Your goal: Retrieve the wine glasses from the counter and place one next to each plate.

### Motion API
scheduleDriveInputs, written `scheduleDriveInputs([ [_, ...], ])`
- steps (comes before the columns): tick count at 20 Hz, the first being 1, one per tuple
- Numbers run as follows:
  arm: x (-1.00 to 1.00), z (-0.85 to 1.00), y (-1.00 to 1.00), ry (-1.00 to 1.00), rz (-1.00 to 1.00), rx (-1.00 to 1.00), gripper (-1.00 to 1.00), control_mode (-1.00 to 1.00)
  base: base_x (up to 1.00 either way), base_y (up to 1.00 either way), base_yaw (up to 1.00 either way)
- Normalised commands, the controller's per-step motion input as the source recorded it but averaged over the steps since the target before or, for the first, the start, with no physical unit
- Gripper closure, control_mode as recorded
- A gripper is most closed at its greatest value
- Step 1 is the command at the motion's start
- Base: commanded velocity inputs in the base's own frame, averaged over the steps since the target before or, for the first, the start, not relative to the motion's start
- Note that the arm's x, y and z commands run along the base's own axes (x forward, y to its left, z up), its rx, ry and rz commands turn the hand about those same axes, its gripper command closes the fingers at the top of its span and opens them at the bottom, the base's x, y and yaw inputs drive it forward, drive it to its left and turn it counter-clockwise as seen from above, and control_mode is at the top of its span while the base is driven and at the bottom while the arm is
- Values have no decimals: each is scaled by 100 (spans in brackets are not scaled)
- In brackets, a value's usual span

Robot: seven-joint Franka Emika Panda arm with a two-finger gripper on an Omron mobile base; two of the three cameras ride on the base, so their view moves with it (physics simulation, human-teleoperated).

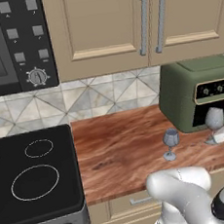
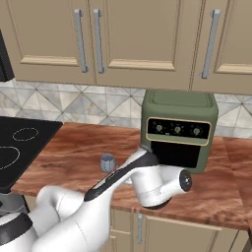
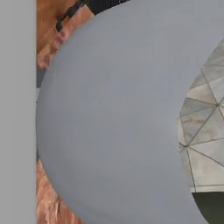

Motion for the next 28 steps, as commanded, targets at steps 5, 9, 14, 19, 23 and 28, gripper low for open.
scheduleDriveInputs([
  [5, -81, 100, 62, -13, 1, -11, 100, -100, 0, 0, 0],
  [9, -31, 76, 98, -19, -1, -12, 100, -100, 0, 0, 0],
  [14, -13, 73, 84, -13, -1, -3, 100, -100, 0, 0, 0],
  [19, -43, 49, 73, -10, 0, 0, 100, -100, 0, 0, 0],
  [23, -38, 34, 60, -7, 1, 0, 100, -100, 0, 0, 0],
  [28, -33, 9, 19, -7, 1, 0, 100, 100, -40, 22, 0],
])
